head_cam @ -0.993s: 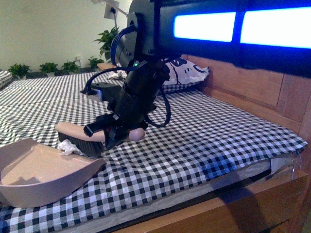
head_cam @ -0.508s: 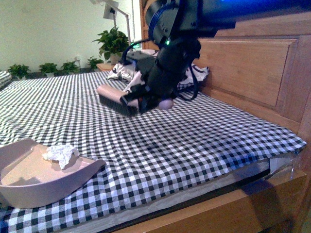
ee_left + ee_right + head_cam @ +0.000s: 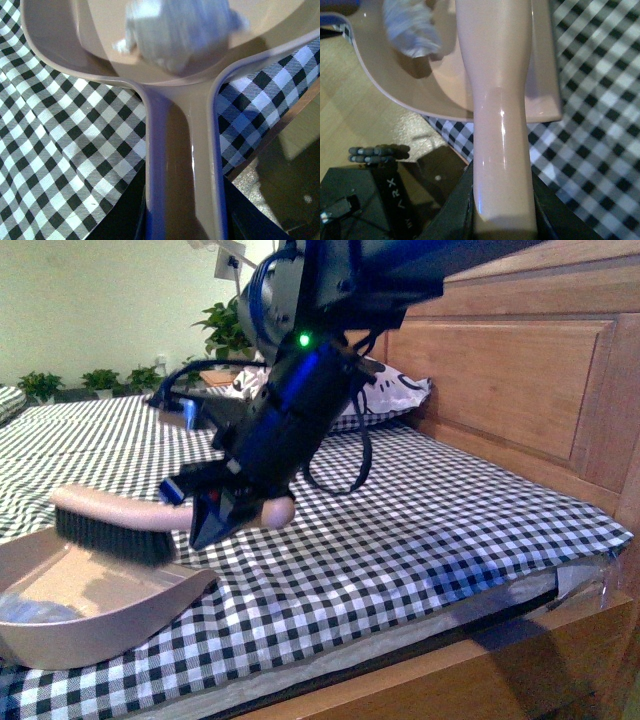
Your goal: Clean up trash
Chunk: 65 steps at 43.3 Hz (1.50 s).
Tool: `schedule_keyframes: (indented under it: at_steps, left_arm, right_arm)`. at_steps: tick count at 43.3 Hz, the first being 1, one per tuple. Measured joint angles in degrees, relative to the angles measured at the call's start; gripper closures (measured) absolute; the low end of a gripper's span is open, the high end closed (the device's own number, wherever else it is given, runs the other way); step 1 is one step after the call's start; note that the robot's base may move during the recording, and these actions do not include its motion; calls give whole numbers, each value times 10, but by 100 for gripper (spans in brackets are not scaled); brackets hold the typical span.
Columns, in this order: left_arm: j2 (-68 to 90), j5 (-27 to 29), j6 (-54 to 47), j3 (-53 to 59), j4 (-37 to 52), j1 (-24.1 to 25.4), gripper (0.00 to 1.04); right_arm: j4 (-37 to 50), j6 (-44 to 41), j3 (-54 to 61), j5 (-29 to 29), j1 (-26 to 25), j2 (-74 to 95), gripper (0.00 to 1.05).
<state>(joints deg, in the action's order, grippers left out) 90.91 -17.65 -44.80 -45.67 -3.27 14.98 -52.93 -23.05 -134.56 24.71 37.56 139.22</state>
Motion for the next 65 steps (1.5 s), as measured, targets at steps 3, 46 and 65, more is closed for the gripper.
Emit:
schedule_keyframes:
  at_steps: [3, 46, 65]
  left_arm:
    - [0, 0, 0, 0, 0, 0, 79]
    - [-424, 377, 323, 148, 178, -148, 79]
    - [-661, 604, 329, 219, 133, -325, 79]
  right_arm:
    - [11, -5, -7, -22, -12, -16, 85]
    - [307, 366, 585, 32, -289, -771, 85]
    - [316, 393, 661, -137, -179, -915, 85]
